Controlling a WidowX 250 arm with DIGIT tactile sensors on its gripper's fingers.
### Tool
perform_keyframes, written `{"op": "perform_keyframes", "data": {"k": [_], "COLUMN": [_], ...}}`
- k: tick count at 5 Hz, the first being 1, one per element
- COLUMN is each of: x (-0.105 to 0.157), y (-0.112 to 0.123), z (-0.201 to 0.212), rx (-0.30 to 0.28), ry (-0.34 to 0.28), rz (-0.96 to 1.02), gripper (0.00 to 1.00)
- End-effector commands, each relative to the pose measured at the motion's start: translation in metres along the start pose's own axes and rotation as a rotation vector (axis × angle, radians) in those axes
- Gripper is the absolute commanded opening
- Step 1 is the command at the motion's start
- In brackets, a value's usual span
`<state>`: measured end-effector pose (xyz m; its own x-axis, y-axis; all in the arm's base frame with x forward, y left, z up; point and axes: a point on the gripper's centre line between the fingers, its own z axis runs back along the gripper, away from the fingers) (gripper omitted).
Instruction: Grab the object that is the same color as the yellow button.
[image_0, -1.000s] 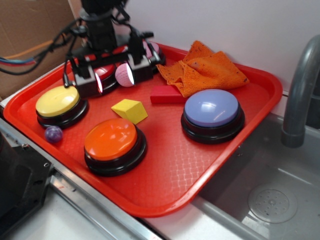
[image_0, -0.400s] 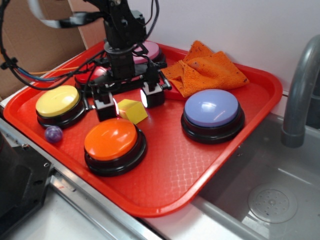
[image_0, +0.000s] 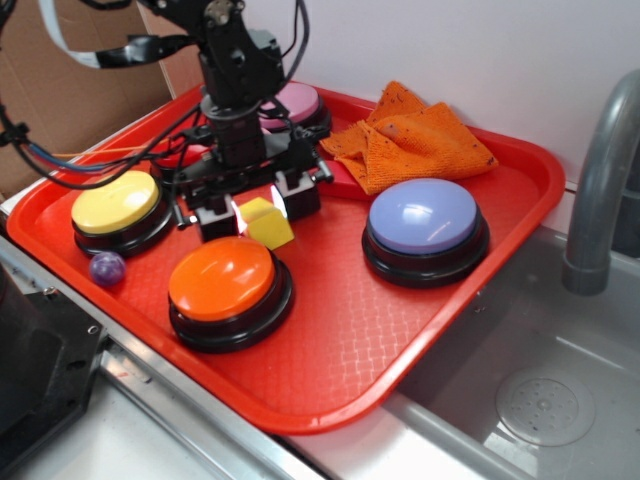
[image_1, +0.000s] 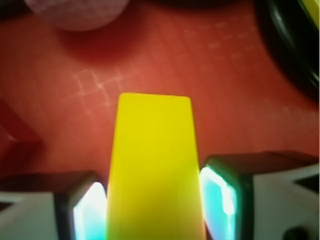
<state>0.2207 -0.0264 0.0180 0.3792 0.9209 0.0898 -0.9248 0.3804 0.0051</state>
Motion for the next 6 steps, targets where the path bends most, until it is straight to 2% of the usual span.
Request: {"op": "perform_keyframes", "data": {"k": [1, 2, 3, 4, 5, 6], "x": [0.015, 0.019, 0.013, 0.0, -0.006, -0.002], "y": [-0.004, -0.015, -0.022, -0.028, -0.022, -0.017], "z": [0.048, 0.092, 0.116, 0.142, 0.146, 0.149], "rx": [-0.082, -0.066, -0.122, -0.121, -0.324, -0.258], "ry": [-0.014, 0.06, 0.109, 0.067, 0.151, 0.078], "rz": [-0.23, -0.479, -0.726, -0.977, -1.141, -1.14], "gripper": [0.0, 0.0, 0.0, 0.0, 0.0, 0.0]}}
